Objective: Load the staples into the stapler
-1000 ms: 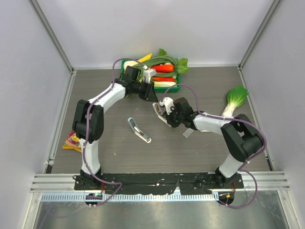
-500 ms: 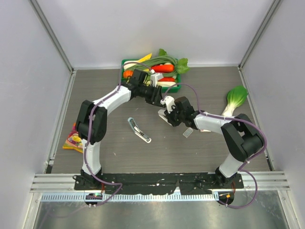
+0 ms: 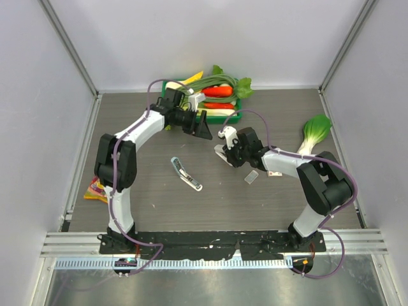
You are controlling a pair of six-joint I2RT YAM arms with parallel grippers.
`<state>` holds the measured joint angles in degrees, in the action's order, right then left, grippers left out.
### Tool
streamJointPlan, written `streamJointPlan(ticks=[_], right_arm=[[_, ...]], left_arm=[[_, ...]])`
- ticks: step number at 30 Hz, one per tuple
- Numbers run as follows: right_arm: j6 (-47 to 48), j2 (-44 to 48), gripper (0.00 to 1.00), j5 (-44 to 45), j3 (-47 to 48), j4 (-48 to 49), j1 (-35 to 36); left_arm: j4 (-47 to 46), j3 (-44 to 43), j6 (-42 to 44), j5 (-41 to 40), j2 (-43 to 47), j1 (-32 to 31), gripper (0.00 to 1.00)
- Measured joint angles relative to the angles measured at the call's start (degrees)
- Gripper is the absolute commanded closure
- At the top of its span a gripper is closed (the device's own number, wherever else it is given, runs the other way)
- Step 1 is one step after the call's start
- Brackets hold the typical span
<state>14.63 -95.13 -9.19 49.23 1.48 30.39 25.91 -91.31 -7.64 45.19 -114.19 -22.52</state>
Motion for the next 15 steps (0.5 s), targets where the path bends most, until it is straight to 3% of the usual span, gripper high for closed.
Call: streamJointPlan(ticks=[15], right_arm=[[0.9, 0.04, 0.55, -1.99, 0.02, -1.68, -0.26]], left_arm=[[6.14, -0.39, 4.61, -0.63, 2.56, 6.73, 0.26]])
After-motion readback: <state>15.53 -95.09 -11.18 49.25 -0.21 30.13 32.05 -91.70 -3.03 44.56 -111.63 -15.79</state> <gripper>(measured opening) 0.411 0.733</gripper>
